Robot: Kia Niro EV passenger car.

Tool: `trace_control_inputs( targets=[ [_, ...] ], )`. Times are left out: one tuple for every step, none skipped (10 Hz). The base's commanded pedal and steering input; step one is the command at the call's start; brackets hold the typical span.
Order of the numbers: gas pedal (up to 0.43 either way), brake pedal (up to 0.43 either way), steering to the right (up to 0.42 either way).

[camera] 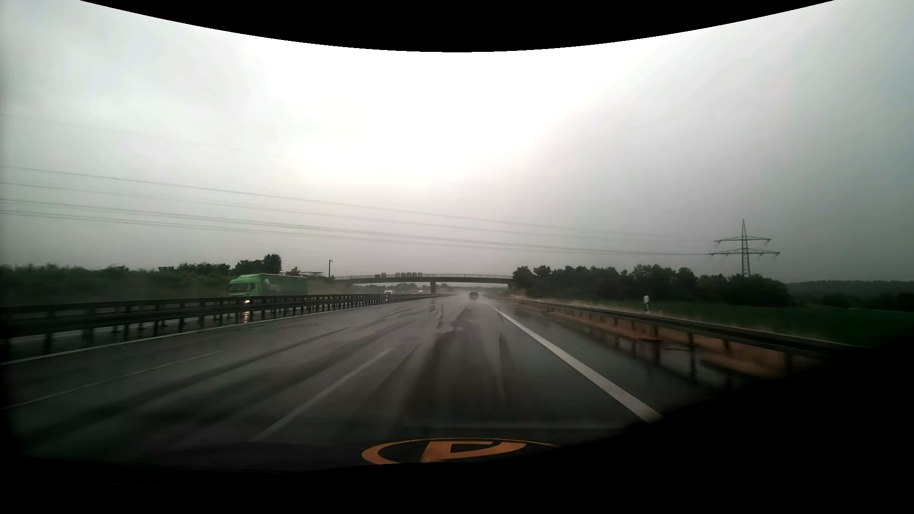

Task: Follow the waypoints while adhering to traffic rules and regulations

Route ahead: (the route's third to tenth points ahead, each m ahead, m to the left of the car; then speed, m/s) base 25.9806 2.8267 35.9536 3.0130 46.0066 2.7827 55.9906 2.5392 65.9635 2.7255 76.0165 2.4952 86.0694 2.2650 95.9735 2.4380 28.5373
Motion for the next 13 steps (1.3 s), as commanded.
trace_control_inputs(
  targets=[
    [0.228, 0.000, -0.001],
    [0.228, 0.000, 0.000],
    [0.228, 0.000, -0.001],
    [0.228, 0.000, -0.001],
    [0.228, 0.000, -0.001],
    [0.228, 0.000, -0.001],
    [0.228, 0.000, -0.001],
    [0.228, 0.000, -0.001],
    [0.228, 0.000, -0.001],
    [0.228, 0.000, -0.001],
    [0.228, 0.000, -0.001],
    [0.228, 0.000, -0.001],
    [0.228, 0.000, -0.001]
  ],
)
